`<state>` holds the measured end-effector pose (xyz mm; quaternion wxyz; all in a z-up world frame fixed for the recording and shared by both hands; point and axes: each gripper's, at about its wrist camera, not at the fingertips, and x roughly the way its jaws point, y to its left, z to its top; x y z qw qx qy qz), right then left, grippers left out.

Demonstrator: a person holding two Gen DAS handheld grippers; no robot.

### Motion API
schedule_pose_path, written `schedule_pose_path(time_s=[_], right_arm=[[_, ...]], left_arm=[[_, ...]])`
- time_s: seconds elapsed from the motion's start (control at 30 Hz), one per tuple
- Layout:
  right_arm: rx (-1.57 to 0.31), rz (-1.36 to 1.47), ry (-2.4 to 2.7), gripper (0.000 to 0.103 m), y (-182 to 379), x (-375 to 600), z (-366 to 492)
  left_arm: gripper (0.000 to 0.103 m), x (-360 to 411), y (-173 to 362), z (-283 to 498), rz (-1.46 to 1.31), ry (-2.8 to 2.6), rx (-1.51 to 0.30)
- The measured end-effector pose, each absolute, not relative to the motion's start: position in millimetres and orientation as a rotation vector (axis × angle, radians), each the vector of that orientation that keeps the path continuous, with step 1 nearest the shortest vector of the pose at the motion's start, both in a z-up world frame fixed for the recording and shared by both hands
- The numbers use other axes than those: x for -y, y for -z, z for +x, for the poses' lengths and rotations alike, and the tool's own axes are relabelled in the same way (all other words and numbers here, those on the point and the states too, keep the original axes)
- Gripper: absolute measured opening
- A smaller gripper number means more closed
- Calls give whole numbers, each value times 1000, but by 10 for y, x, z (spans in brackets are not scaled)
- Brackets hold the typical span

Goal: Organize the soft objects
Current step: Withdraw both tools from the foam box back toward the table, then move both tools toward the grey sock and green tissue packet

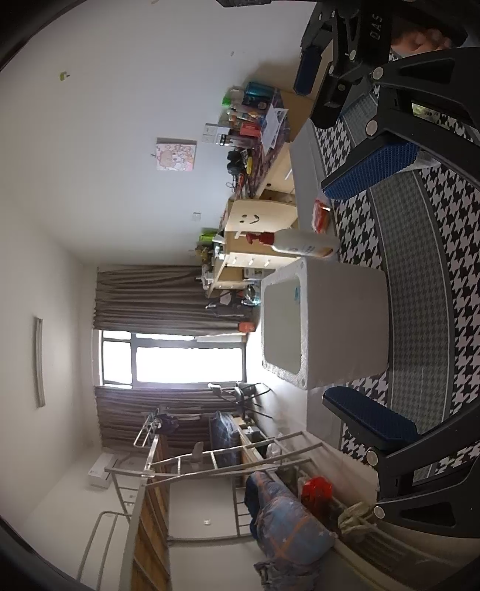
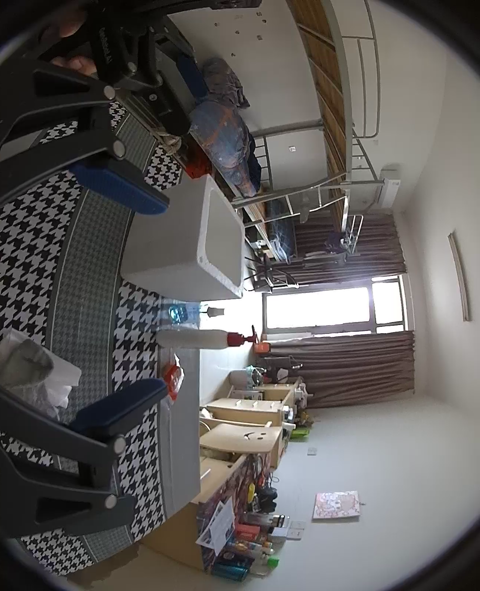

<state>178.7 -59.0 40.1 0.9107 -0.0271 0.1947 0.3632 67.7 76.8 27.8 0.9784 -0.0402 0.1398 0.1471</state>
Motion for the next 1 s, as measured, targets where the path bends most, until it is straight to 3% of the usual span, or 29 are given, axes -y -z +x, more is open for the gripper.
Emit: schedule_pose_path(time_s=[1.0], right_arm=[[-460, -14, -650, 93, -128, 983, 1733]], left_arm=[[102, -428, 43, 719, -68, -196, -313]])
